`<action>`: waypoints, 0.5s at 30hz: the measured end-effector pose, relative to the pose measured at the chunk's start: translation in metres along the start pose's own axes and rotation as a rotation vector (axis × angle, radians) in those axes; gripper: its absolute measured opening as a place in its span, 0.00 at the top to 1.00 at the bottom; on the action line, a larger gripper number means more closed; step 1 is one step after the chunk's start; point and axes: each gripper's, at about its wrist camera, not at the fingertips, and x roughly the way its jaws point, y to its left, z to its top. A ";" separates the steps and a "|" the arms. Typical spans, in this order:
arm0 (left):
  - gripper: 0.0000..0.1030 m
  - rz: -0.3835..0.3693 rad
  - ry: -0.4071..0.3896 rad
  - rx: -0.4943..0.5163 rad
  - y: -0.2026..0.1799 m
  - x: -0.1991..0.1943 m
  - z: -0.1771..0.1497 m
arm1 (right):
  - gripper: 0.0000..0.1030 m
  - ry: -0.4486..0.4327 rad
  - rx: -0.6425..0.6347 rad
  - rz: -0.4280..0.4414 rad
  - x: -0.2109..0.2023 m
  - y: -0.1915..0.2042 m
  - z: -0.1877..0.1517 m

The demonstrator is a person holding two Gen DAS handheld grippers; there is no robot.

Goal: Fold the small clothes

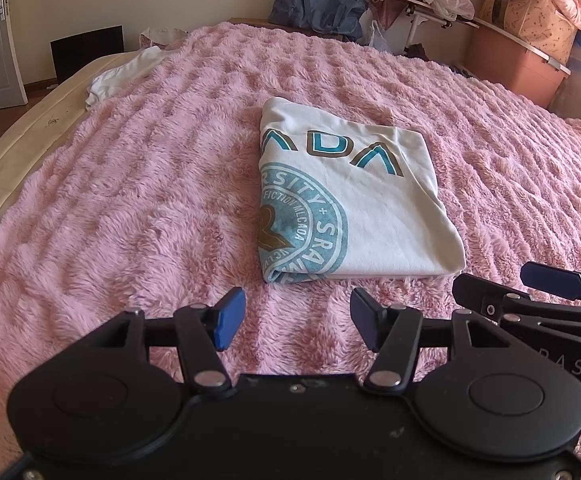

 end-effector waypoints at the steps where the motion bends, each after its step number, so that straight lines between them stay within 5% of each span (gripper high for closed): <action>1: 0.40 0.003 -0.001 0.000 0.000 0.000 0.000 | 0.28 0.001 0.000 0.000 0.000 0.000 0.000; 15: 0.40 0.008 0.006 0.008 -0.003 0.001 -0.002 | 0.26 -0.001 0.019 -0.005 -0.002 -0.001 -0.005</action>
